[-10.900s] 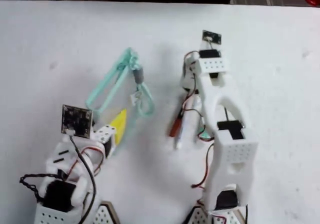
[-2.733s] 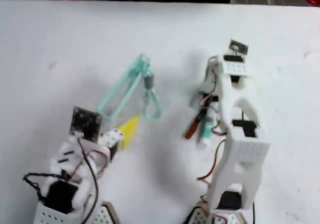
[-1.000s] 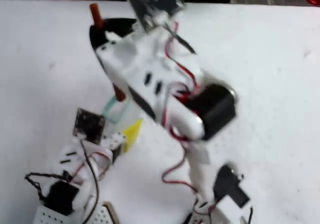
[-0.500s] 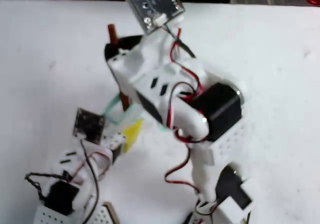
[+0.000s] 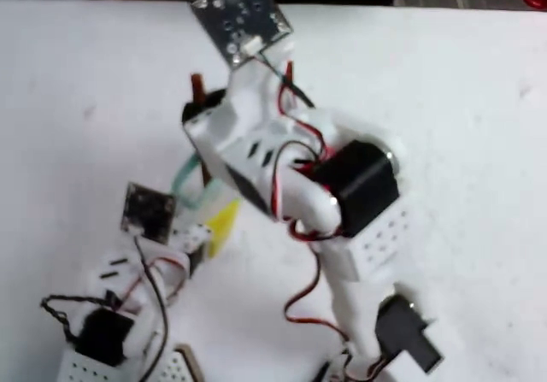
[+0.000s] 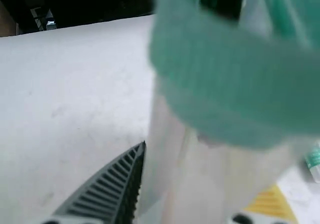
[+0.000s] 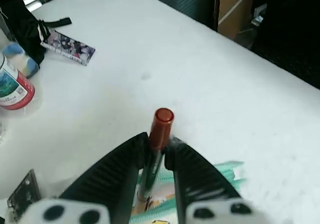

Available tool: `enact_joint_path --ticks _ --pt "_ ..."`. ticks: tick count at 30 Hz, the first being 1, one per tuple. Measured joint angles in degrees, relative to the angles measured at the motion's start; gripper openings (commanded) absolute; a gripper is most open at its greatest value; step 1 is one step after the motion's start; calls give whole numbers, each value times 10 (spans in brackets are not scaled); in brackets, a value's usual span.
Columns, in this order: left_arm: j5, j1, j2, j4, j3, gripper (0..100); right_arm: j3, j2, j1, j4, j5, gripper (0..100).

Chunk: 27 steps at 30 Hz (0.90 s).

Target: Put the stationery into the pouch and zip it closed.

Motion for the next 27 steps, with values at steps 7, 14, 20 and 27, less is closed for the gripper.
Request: enact_joint_path --ticks 7,14,20,27 --pt "0 -1 0 0 0 268 85 -40 -31 1 86 100" --pt "0 -1 0 0 0 268 92 -81 -29 2 98 375" --pt "0 -1 0 0 0 268 92 -96 -21 2 100 331" --pt "0 -1 0 0 0 268 102 -96 84 -2 100 193"
